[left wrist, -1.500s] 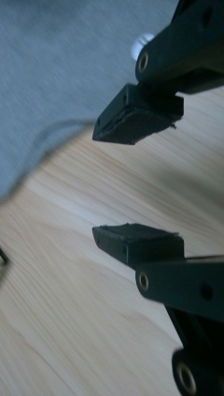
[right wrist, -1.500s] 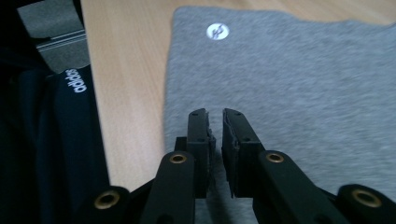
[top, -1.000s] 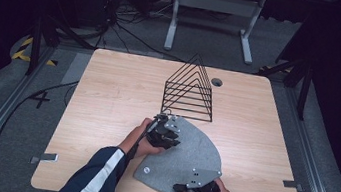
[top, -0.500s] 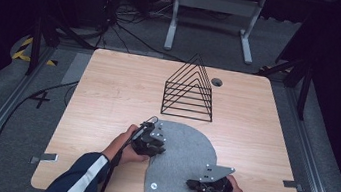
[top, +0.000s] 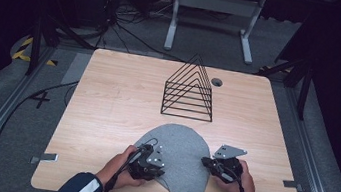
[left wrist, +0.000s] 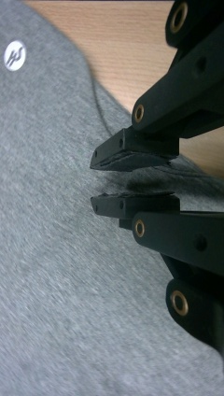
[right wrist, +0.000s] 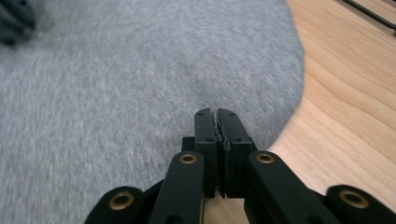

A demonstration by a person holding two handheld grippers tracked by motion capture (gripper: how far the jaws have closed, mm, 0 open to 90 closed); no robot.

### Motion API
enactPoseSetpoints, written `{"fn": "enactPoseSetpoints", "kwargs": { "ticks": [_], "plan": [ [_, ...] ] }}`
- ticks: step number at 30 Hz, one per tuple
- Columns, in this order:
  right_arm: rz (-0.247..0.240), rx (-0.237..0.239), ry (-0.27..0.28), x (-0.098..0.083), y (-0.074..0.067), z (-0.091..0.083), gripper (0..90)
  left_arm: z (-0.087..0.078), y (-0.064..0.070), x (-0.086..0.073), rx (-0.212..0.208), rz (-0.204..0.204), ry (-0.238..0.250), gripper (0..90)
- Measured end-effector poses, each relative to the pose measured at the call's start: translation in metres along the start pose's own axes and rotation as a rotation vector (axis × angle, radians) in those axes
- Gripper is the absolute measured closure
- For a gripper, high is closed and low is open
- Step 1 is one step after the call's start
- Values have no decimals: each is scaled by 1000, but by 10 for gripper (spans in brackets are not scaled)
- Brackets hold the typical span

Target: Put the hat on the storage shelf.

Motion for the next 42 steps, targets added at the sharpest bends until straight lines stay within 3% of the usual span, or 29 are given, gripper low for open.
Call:
{"fn": "enactPoseSetpoints", "kwargs": {
  "ticks": [2, 4, 8, 9, 11, 12, 15, 17, 20, 24, 28, 29, 30, 32, 34, 37, 39, 40, 42],
  "plan": [
    [20, -2, 10, -1, 4, -1, 823, -5, -1, 0, 28, 5, 16, 676],
    [50, -8, 26, -3, 8, -6, 763, -16, -9, -3, 41, -27, 66, 654],
    [85, 5, 32, -5, 8, -14, 640, -42, -41, -19, 167, -168, 135, 545],
    [85, 5, 32, -5, 8, -14, 640, -42, -41, -19, 167, -168, 135, 563],
    [67, 31, 4, -9, -3, -17, 600, -49, -57, -36, 214, -190, 108, 581],
    [53, 39, -2, -10, -8, -19, 598, -49, -60, -41, 216, -193, 98, 612],
    [18, 73, 0, -12, -23, -24, 651, -47, -65, -55, 168, -209, 82, 701],
    [-15, 100, -11, -13, -34, -25, 698, -43, -63, -59, 159, -190, 45, 737],
    [-62, 117, -37, -14, -42, -23, 737, -40, -57, -61, 157, -166, 40, 746],
    [-53, 116, -49, -17, -36, -21, 764, -41, -48, -63, 142, -171, 40, 743],
    [-31, 74, -54, -19, -23, -24, 766, -43, -31, -64, 96, -156, 36, 744],
    [-31, 74, -54, -19, -23, -24, 766, -43, -31, -64, 96, -156, 36, 746],
    [-13, 35, -53, -20, -14, -24, 754, -44, -23, -63, 89, -121, 23, 755],
    [1, 17, -53, -19, -8, -24, 699, -46, -18, -59, 107, -125, 40, 759],
    [18, -15, -43, -15, 0, -25, 651, -48, -23, -53, 121, -159, 75, 695],
    [83, -18, 8, -3, 13, -26, 544, -47, -38, -45, 136, -209, 87, 589],
    [95, -28, 14, 3, 19, -22, 474, -41, -51, -38, 148, -243, 83, 485],
    [95, -28, 14, 3, 19, -22, 474, -41, -51, -38, 148, -243, 83, 429],
    [91, -24, -14, 9, 22, -13, 366, -33, -64, -30, 127, -273, 74, 376]
  ]
}}
Point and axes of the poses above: each handheld gripper's, and its own axes: z roughly forward along the jaws, x roughly out of its top, y roughly to its right, the point moved 3 cm from there along z, roughly forward along the jaws, and after that the axes turned 1 degree about x, right-handed, at the moved point
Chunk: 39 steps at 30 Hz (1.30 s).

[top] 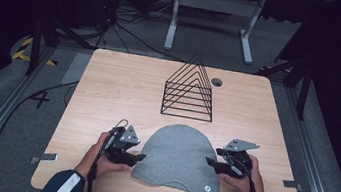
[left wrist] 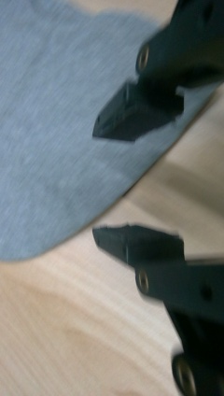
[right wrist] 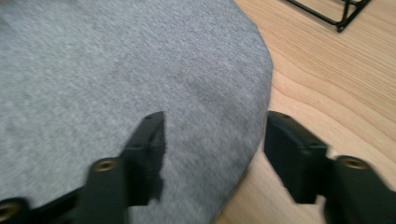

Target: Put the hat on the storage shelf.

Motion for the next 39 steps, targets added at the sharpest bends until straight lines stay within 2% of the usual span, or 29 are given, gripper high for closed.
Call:
{"fn": "enactPoseSetpoints", "kwargs": {
  "ticks": [1, 3, 4, 7, 8, 10, 12, 15, 16, 17, 18, 22, 24, 25, 26, 28, 30, 32, 34, 37, 39],
  "plan": [
    [1, -7, -4, 3, 0, 3, 340, 4, -3, 3, -7, -6, -2, 329],
    [5, -25, -10, 7, 3, 8, 284, 17, -11, 12, 6, -8, -20, 279],
    [19, -11, -16, 10, 4, 12, 254, 22, -15, 16, 16, -12, -29, 258],
    [39, -12, -31, 13, 6, 20, 219, 34, -25, 23, -2, -50, -44, 231],
    [48, -7, -37, 13, 6, 24, 217, 38, -26, 24, 6, -61, -50, 227],
    [44, -14, -60, 13, 4, 30, 225, 41, -28, 27, 0, -50, -40, 190],
    [34, -13, -72, 14, 2, 35, 216, 43, -25, 28, 9, -49, -50, 188],
    [45, -48, -66, 16, 2, 40, 167, 47, -16, 29, 37, 13, -56, 157],
    [48, -46, -65, 17, 2, 41, 161, 47, -11, 29, 18, 15, -64, 157],
    [40, -44, -67, 18, 2, 42, 160, 47, -9, 31, 11, 46, -78, 158],
    [37, -38, -73, 19, 2, 43, 162, 47, -9, 33, 4, 45, -89, 173],
    [20, -20, -108, 26, 4, 45, 173, 50, -18, 41, -10, 39, -114, 199],
    [-2, -2, -136, 30, 5, 48, 175, 54, -20, 47, -22, 42, -138, 175],
    [-11, 7, -155, 33, 4, 49, 176, 55, -21, 49, -23, 54, -154, 164],
    [-20, 14, -175, 35, 4, 49, 178, 57, -20, 52, -5, 95, -188, 162],
    [-45, 34, -230, 41, 4, 51, 194, 59, -19, 56, -22, 87, -201, 152],
    [-49, 39, -256, 45, 5, 54, 199, 61, -23, 59, -26, 87, -200, 153],
    [-41, 37, -262, 49, 7, 56, 218, 64, -26, 62, -29, 64, -189, 155],
    [-31, 35, -254, 51, 9, 58, 218, 66, -26, 64, -22, 85, -185, 152],
    [-52, 38, -275, 54, 9, 59, 253, 67, -21, 66, -30, 97, -200, 158],
    [-59, 35, -287, 56, 9, 60, 288, 65, -20, 67, -33, 105, -216, 212]
  ]
}}
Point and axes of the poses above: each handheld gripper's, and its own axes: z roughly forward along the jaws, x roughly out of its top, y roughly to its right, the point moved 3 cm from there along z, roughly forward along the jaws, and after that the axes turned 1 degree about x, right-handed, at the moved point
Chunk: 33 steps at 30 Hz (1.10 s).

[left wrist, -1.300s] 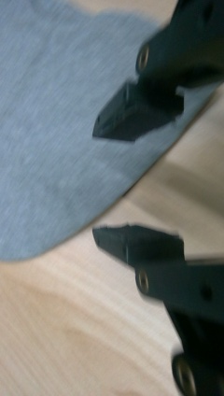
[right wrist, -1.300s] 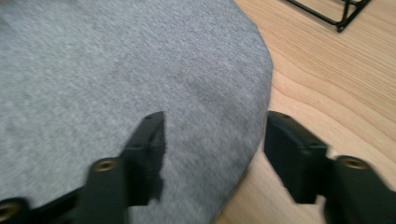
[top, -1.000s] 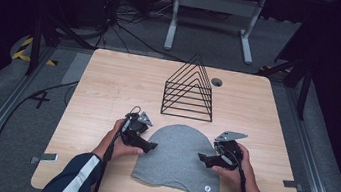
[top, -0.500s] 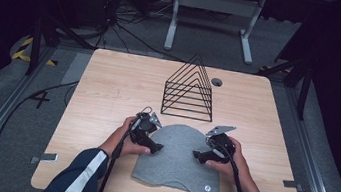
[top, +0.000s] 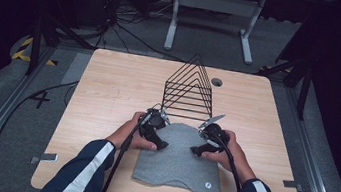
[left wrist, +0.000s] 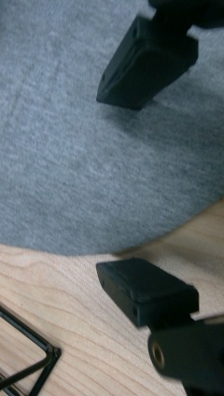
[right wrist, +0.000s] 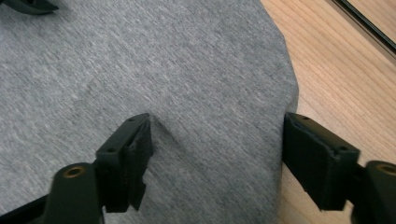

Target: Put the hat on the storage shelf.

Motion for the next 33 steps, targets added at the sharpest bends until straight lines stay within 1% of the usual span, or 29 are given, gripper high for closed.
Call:
{"fn": "enactPoseSetpoints", "kwargs": {
  "ticks": [1, 2, 3, 4, 5, 6, 7, 9, 10, 11, 12, 13, 14, 15, 16, 17, 18, 19, 20, 21, 22, 23, 24, 26, 28, 29, 31, 32, 33],
  "plan": [
    [-3, 1, 1, 1, -1, 0, 326, -1, 1, 0, 2, -8, -7, 238],
    [-7, 9, 2, 2, -2, -1, 371, -1, 2, 0, 3, -11, -3, 259],
    [-4, 15, 2, 3, -2, -1, 416, -2, 3, 1, 4, -6, -4, 299],
    [-4, 9, 5, 3, -1, -2, 455, -3, 4, 0, 9, -16, 7, 344],
    [2, 11, 11, 3, -1, -2, 483, -4, 6, 0, 9, -13, 6, 379],
    [3, 13, 15, 2, -1, -3, 534, -3, 8, 0, 5, -20, 18, 417],
    [6, 27, 24, 2, -2, -3, 598, -4, 8, -1, 1, -9, 15, 453],
    [14, 52, 50, 0, -2, -4, 680, -5, 9, -1, -9, -9, 30, 548],
    [20, 67, 57, -1, -1, -4, 741, -6, 7, -2, -16, -11, 28, 603],
    [30, 92, 61, -2, 0, -4, 765, -5, 6, -2, -14, -17, 42, 639],
    [38, 98, 70, -3, 2, -4, 786, -5, 4, -2, -37, -16, 48, 693],
    [54, 102, 80, -5, 3, -4, 807, -6, 4, -2, -50, -15, 46, 739],
    [53, 109, 84, -6, 3, -5, 823, -5, 3, -2, -54, -12, 54, 776],
    [45, 109, 89, -7, 3, -5, 831, -6, 4, -1, -44, -1, 51, 797],
    [45, 109, 89, -7, 3, -5, 831, -6, 4, -1, -44, -1, 51, 813],
    [38, 113, 99, -7, 2, -7, 835, -8, 4, 0, -29, -5, 66, 813],
    [33, 123, 117, -8, 1, -9, 838, -10, 4, 1, -21, -2, 70, 818],
    [32, 126, 132, -8, 1, -12, 840, -15, 3, 3, -25, 5, 79, 820],
    [30, 134, 161, -8, 2, -19, 840, -21, 3, 6, -27, 0, 104, 820],
    [27, 137, 178, -8, 2, -25, 841, -28, 2, 9, -24, 6, 118, 820],
    [22, 125, 197, -7, 3, -31, 841, -39, 2, 14, -19, 19, 144, 820],
    [20, 125, 224, -6, 5, -41, 842, -46, 2, 17, -16, 28, 154, 821],
    [14, 120, 243, -5, 6, -46, 842, -55, 3, 21, -10, 36, 168, 821],
    [4, 110, 288, -1, 8, -63, 843, -72, 4, 31, 6, 76, 183, 821],
    [-16, 89, 326, 5, 9, -78, 844, -91, 3, 42, 13, 102, 206, 823],
    [-29, 77, 342, 8, 9, -87, 844, -100, 3, 48, 32, 107, 218, 824],
    [-44, 59, 383, 15, 9, -103, 844, -120, 3, 61, 57, 141, 237, 826],
    [-53, 46, 401, 20, 10, -113, 845, -129, 3, 67, 73, 148, 252, 827],
    [-61, 33, 418, 24, 11, -122, 845, -136, 2, 71, 76, 162, 250, 827]
  ]
}}
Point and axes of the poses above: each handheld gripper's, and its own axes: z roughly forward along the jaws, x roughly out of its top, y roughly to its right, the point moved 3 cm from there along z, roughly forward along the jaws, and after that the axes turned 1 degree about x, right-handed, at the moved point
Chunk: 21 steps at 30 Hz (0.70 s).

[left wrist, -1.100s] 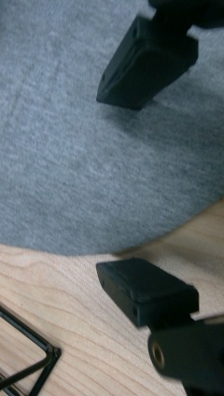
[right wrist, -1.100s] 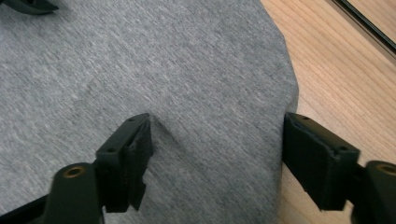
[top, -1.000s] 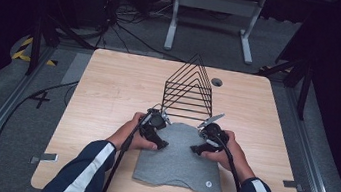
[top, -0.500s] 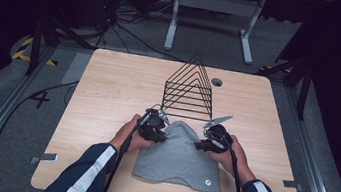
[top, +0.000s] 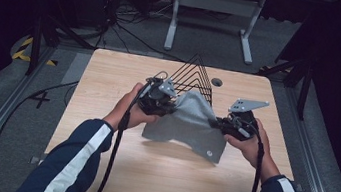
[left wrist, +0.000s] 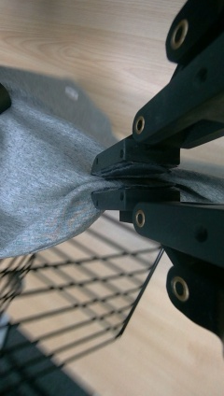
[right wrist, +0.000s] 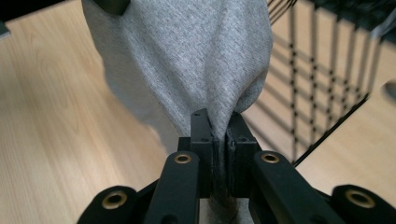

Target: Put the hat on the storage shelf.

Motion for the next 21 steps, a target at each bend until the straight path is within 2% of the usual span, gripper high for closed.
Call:
{"fn": "enactPoseSetpoints", "kwargs": {
  "ticks": [2, 3, 4, 6, 8, 10, 12, 18, 21],
  "plan": [
    [-17, -21, 15, 12, 3, -8, 845, -8, -3, 9, 18, 8, 17, 827],
    [-17, -21, 15, 12, 3, -8, 845, -8, -3, 9, 18, 8, 17, 827],
    [-23, -26, 19, 17, 5, -11, 845, -14, -6, 15, 27, 8, 31, 827],
    [-64, -64, 36, 41, 10, -24, 845, -20, -12, 23, 42, 18, 42, 827],
    [-72, -72, 37, 46, 11, -27, 845, -26, -19, 30, 45, 19, 56, 827],
    [-86, -89, 42, 61, 14, -33, 845, -32, -26, 38, 60, 24, 67, 828],
    [-102, -120, 43, 76, 18, -39, 845, -39, -35, 48, 70, 13, 92, 828],
    [-125, -186, 96, 116, 34, -55, 845, -57, -57, 75, 106, -2, 150, 829],
    [-106, -211, 121, 131, 45, -57, 846, -59, -67, 87, 133, -16, 168, 829]
  ]
}}
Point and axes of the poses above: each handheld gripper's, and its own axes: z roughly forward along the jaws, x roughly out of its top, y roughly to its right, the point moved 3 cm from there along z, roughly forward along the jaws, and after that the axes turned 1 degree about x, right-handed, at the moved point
